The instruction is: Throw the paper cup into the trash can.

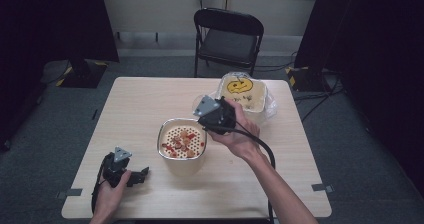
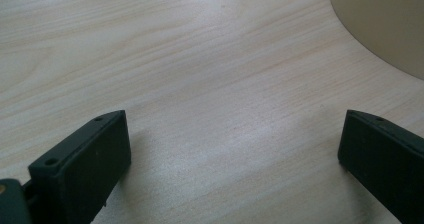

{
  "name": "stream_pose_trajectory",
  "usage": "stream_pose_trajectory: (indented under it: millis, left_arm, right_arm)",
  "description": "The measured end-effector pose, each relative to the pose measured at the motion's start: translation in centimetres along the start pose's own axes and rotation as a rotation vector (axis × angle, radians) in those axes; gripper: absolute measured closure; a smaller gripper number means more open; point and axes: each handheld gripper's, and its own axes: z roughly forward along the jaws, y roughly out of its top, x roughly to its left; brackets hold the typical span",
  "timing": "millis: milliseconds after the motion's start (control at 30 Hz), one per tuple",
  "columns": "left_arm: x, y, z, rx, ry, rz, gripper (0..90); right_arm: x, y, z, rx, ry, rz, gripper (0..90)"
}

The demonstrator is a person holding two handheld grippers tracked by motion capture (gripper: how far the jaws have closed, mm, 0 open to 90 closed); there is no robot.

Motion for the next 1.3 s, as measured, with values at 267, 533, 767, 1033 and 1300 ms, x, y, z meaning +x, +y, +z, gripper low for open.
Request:
stream_pose_trajectory:
  millis: [267, 533, 767, 1033, 1300]
  left_arm:
    - [0.0, 0.0, 0.0, 0.004, 0.001, 0.006, 0.0]
    - [0.0, 0.0, 0.0, 0.0, 0.0, 0.0, 0.0]
    - [0.0, 0.0, 0.0, 0.0, 0.0, 0.0, 0.0]
    - [0.0, 0.0, 0.0, 0.0, 0.0, 0.0, 0.0]
    - [0.1, 0.0, 0.0, 0.003, 0.001, 0.009, 0.0]
  right_arm:
    - [-3.5, -2.2, -0.6, -0.15, 0.231, 0.415, 46.4]
    - [-5.8, -2.2, -1.0, -0.218, 0.281, 0.543, 45.7]
    - [-8.3, -2.2, -0.5, -0.186, 0.222, 0.586, 45.5]
    - [-11.2, -4.4, 1.6, -0.123, 0.135, 0.665, 45.1]
    - [-12.9, -5.4, 3.3, -0.055, 0.048, 0.699, 43.8]
